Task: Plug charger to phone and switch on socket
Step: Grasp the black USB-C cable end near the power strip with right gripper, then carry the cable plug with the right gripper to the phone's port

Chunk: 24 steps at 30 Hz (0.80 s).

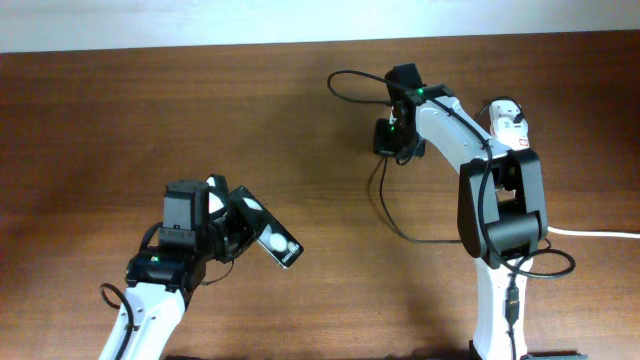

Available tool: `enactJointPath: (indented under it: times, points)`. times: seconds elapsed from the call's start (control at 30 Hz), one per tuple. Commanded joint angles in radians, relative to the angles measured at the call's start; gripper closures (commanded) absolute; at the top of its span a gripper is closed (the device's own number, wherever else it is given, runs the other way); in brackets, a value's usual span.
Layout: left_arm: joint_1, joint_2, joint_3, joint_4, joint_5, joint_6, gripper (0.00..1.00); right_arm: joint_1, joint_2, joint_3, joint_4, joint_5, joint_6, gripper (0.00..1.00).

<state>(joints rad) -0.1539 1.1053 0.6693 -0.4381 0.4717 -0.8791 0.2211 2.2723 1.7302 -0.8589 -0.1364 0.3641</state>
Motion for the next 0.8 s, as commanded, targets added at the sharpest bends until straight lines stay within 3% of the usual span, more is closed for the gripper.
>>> enactJointPath:
  times: [0.0,0.07,0.27,0.43,0.67,0.77]
  points:
    - [0.002,-0.006,0.004,0.006,0.045,-0.006,1.0,0.007,-0.023,-0.054,-0.072,-0.179,-0.081,0.96]
    - [0.002,-0.006,0.004,0.005,0.063,-0.006,0.96,0.007,-0.123,-0.054,-0.126,-0.196,-0.113,0.96]
    - [0.002,-0.006,0.004,0.02,0.19,-0.005,1.0,0.008,-0.472,-0.055,-0.331,-0.295,-0.178,0.96]
    - [0.002,-0.005,0.004,0.275,0.365,-0.006,1.0,0.008,-0.686,-0.07,-0.537,-0.479,-0.319,0.96]
    - [0.002,-0.005,0.004,0.558,0.39,-0.258,1.0,0.015,-1.067,-0.312,-0.593,-0.49,-0.322,0.96]
    - [-0.013,-0.005,0.004,0.608,0.389,-0.318,1.0,0.099,-1.207,-0.433,-0.538,-0.488,-0.296,0.96]
